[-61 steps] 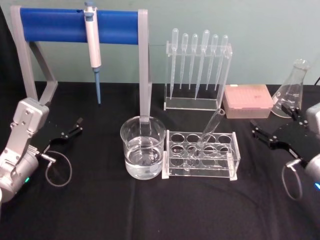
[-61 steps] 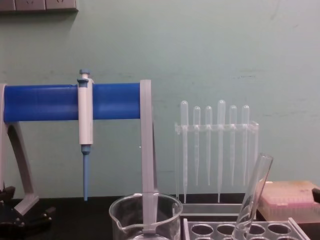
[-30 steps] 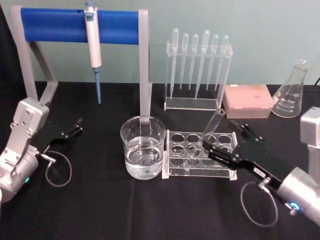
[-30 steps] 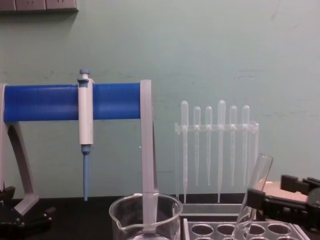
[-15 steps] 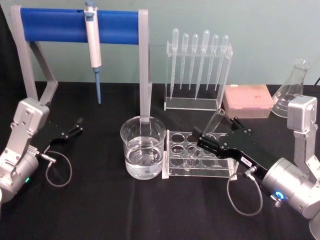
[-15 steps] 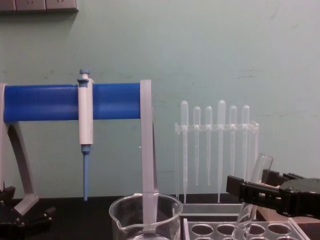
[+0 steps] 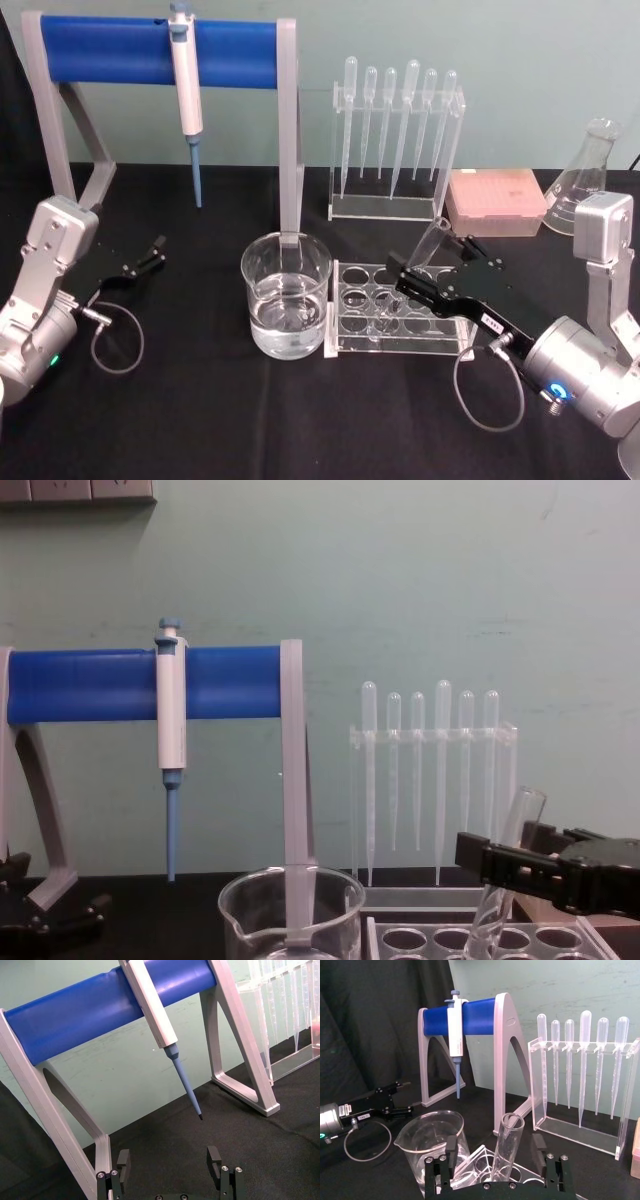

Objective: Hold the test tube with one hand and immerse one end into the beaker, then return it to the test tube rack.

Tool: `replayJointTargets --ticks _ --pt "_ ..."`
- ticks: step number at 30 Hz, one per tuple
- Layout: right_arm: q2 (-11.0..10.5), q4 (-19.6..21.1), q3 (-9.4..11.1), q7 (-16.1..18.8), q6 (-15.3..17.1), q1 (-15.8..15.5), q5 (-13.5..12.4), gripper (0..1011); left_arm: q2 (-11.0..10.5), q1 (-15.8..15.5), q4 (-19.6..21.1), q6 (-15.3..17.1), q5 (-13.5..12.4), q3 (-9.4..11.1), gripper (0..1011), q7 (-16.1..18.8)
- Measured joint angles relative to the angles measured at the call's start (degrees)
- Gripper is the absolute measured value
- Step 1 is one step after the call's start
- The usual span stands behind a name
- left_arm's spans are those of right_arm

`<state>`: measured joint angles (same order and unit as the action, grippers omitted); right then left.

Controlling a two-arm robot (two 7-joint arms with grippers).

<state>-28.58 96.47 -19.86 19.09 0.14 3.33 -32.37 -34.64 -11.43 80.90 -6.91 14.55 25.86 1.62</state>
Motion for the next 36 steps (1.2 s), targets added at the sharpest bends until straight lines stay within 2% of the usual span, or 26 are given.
replayJointTargets --ticks 9,13,16,19,22,23,36 --pt "-0.06 0.05 -0.06 -0.01 -0.04 0.03 0.02 713 0.0 0.0 0.0 0.0 0.0 0.0 1000 0.0" --pt "-0.08 0.08 -0.08 -0.01 -0.06 0.05 0.02 553 0.0 0.0 0.0 0.0 0.0 0.0 1000 0.0" --pt "-0.09 0.08 -0.08 0.0 -0.08 0.06 0.02 490 0.0 0.0 0.0 0.0 0.0 0.0 1000 0.0" --pt "-0.11 0.08 -0.08 0.0 -0.1 0.06 0.02 349 0.0 0.0 0.0 0.0 0.0 0.0 1000 0.0" --pt "-0.12 0.09 -0.08 0.0 -0.11 0.06 0.02 287 0.0 0.0 0.0 0.0 0.0 0.0 1000 0.0" --pt "-0.12 0.08 -0.08 0.0 -0.11 0.06 0.02 239 0.0 0.0 0.0 0.0 0.0 0.0 1000 0.0" --pt "-0.12 0.08 -0.08 0.01 -0.11 0.06 0.02 224 0.0 0.0 0.0 0.0 0.0 0.0 1000 0.0"
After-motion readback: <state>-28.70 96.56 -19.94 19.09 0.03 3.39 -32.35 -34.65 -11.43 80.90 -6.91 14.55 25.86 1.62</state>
